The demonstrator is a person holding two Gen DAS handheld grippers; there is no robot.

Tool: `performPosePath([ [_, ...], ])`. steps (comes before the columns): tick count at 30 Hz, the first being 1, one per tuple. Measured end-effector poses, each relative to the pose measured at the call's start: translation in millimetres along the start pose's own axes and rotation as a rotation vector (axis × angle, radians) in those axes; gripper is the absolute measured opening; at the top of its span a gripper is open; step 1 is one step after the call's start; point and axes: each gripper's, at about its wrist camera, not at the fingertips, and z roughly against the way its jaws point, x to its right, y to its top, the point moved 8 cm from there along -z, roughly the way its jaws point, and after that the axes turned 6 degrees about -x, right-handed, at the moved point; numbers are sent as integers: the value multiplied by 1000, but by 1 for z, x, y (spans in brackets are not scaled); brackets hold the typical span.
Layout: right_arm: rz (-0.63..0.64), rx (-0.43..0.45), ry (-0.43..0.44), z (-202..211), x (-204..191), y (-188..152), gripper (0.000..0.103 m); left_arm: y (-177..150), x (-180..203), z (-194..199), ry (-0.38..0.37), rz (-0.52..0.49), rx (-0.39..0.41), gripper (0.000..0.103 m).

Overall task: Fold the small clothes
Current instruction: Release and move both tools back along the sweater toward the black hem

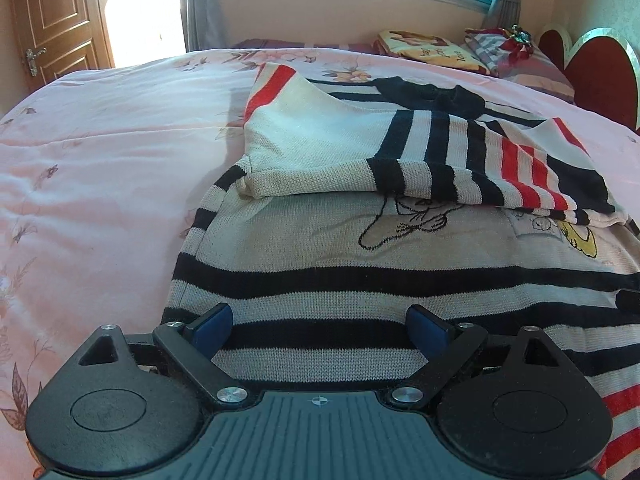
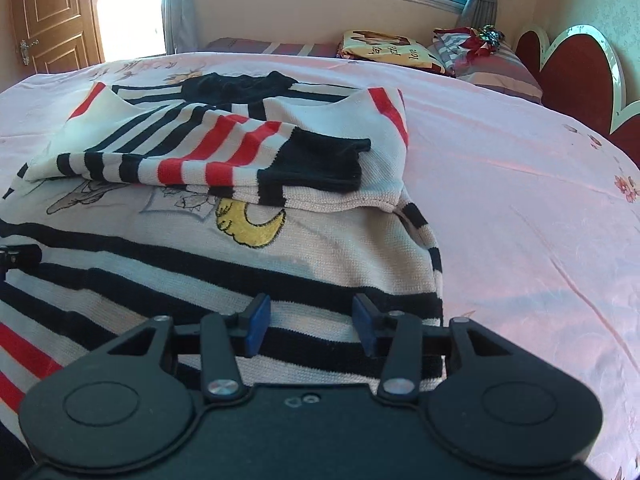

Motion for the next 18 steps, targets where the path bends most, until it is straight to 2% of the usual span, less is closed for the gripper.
performPosePath([
  [5, -37, 14, 132, 19, -20, -5, 45, -8, 22, 21, -34, -13, 16, 93],
  [8, 13, 25, 178, 30, -44, -7, 46, -16, 41, 30, -54, -45, 28, 93],
  [11, 58, 24, 218, 36, -65, -13, 46, -27, 50, 30, -45, -61, 12, 93],
  [14, 95, 19, 219, 35, -75, -20, 46, -41, 44, 24, -15, -68, 3, 93],
  [15, 108, 9, 204, 31, -76, -23, 47, -43, 42, 26, -16, -76, 21, 95],
  [16, 123, -11, 176, 25, -74, -29, 47, -46, 39, 26, 9, -80, 20, 103],
  [18, 148, -1, 151, 20, -67, -37, 47, -49, 29, 26, 2, -47, 15, 103],
])
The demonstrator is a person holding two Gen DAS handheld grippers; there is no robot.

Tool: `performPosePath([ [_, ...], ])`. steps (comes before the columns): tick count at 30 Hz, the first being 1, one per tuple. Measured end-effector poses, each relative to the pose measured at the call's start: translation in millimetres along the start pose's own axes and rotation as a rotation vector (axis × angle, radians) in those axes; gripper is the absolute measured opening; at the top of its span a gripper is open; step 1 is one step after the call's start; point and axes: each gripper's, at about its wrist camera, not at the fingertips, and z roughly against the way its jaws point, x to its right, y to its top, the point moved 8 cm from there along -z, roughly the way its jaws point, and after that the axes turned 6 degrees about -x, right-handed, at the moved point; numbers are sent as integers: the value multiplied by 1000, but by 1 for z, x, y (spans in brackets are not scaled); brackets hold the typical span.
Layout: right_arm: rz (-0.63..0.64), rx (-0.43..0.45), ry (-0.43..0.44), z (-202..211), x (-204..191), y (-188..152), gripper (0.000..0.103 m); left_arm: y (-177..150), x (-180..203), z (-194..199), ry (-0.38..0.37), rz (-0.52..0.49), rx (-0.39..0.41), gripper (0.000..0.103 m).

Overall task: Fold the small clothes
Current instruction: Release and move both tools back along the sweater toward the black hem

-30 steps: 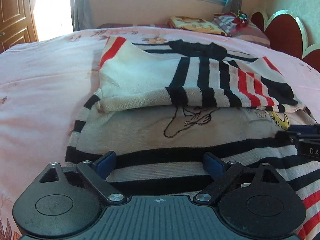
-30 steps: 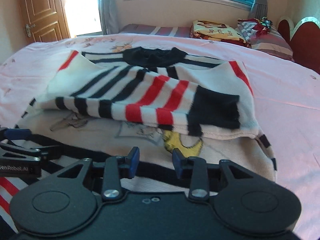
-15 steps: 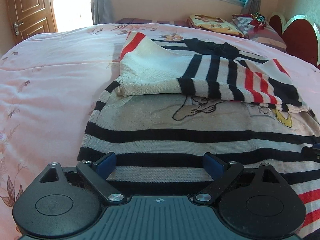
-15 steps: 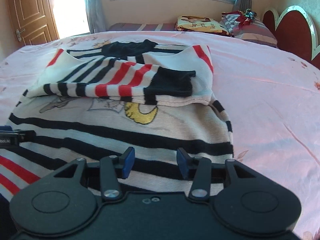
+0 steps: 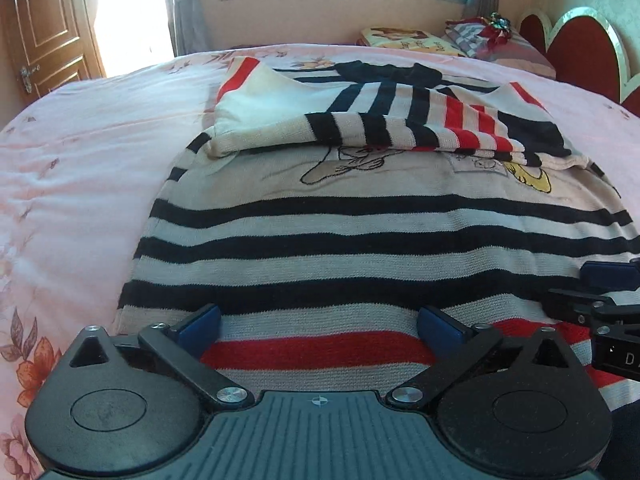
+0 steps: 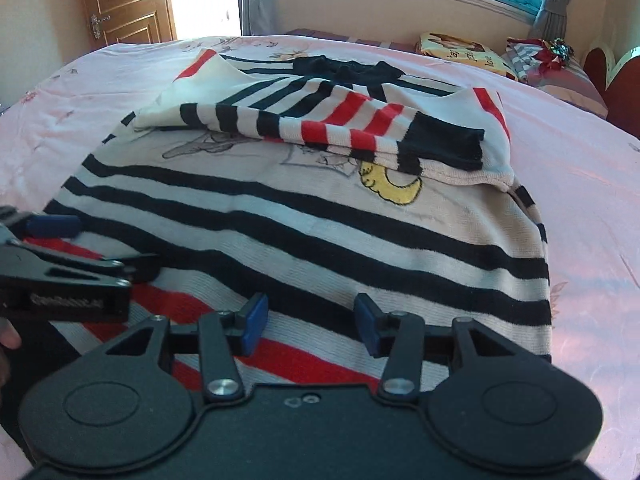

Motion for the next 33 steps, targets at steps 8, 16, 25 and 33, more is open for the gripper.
performPosePath([
  [8, 1, 28, -72, 18, 33, -29, 53, -13, -18, 8, -3, 8, -21, 103],
  [16, -88, 8, -113, 39, 52, -53, 54, -32, -38, 26, -12, 34, -66, 103],
  [25, -159, 38, 10, 67, -13, -39, 53, -43, -15, 46, -100, -37, -41, 103],
  [33, -135, -54, -82, 47, -29, -68, 54, -62, -22, 44, -92, -109, -7, 103],
])
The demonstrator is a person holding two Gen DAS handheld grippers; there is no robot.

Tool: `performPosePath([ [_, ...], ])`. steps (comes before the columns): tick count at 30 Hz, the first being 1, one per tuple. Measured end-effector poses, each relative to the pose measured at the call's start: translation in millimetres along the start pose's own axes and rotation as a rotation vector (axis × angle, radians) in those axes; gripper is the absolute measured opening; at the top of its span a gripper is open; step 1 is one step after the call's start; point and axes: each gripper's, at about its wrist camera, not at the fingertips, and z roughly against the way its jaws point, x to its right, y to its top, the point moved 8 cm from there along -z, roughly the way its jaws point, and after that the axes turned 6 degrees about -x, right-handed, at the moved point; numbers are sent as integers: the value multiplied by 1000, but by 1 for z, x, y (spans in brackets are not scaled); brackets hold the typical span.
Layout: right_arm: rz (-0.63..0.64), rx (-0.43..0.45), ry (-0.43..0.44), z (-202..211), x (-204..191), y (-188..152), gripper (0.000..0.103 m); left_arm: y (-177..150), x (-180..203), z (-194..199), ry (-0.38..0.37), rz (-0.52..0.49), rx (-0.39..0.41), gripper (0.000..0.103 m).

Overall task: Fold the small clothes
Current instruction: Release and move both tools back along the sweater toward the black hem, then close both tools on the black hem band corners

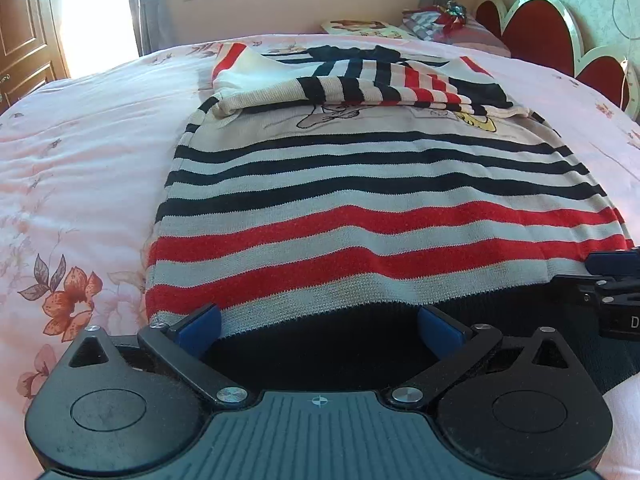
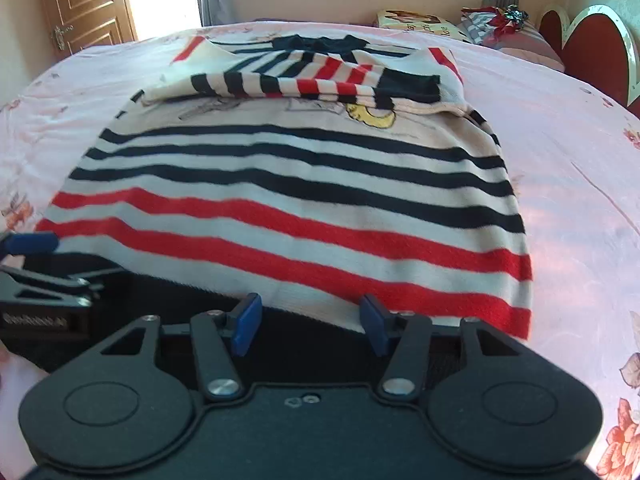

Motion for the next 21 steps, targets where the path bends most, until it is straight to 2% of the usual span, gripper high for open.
performPosePath([
  [3, 3, 9, -50, 7, 11, -10, 55, -5, -3, 4, -2, -8, 9, 103],
  [8, -65, 10, -99, 17, 38, -26, 59, -14, -8, 10, -6, -14, 21, 103],
  [13, -75, 8, -131, 24, 38, -33, 59, -18, -12, 17, -9, -1, 7, 103],
  [16, -97, 8, -121, 31, 31, -29, 59, -20, -15, 32, -6, 28, 15, 103],
  [21, -80, 87, -49, 48, -2, -12, 59, -25, -11, 45, -35, 37, 37, 103],
])
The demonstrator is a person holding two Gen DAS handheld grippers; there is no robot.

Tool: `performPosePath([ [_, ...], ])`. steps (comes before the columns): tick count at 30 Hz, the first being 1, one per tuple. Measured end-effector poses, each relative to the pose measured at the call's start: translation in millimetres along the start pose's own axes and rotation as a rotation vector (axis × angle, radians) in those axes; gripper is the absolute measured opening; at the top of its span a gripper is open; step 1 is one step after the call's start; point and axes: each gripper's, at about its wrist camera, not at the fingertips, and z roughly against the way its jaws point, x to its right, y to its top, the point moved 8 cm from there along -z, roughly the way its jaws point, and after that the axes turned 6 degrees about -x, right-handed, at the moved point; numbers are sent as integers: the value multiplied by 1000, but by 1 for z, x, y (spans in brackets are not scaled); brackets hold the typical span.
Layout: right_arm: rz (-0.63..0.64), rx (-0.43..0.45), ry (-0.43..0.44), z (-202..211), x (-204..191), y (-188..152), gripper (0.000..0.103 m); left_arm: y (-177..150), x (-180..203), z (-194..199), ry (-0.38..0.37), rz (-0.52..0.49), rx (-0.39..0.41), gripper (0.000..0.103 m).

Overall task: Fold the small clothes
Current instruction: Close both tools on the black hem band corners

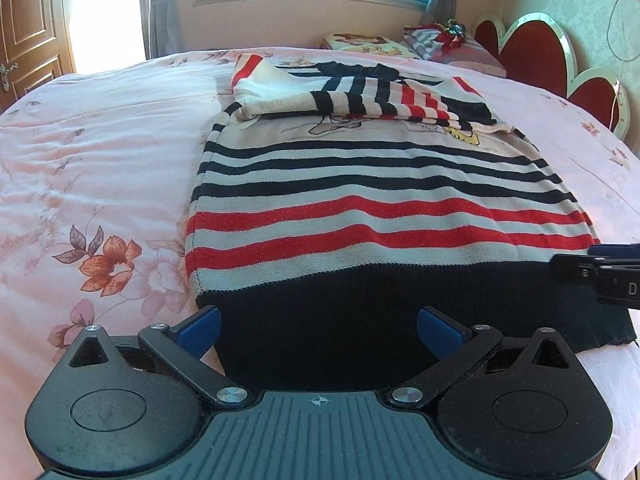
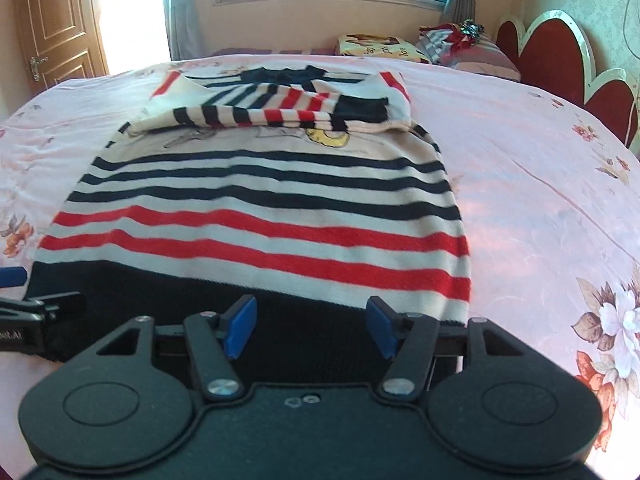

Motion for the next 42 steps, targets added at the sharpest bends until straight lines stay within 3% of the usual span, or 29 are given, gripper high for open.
performPosePath([
  [4, 44, -4, 49, -6, -32, 4, 59, -6, 4, -6, 9, -25, -17, 103],
  [6, 66, -18, 51, -12, -41, 1, 59, -14, 1, -16, 28, -30, -52, 103],
  [8, 78, -51, 35, -22, -43, -7, 59, -17, -2, -16, 28, -33, -34, 103],
  [22, 5, -57, -25, -12, 12, -39, 61, -18, -7, -18, 16, -5, -43, 103],
  [27, -15, -69, -15, -7, 14, -38, 63, -16, -8, -18, 1, 0, -62, 103],
  [36, -46, -14, -8, 11, 19, -25, 64, -13, -35, -13, -42, 103, -61, 103],
  [42, -76, -87, -39, -17, 41, -29, 65, -20, -35, -14, -20, 38, -33, 103],
])
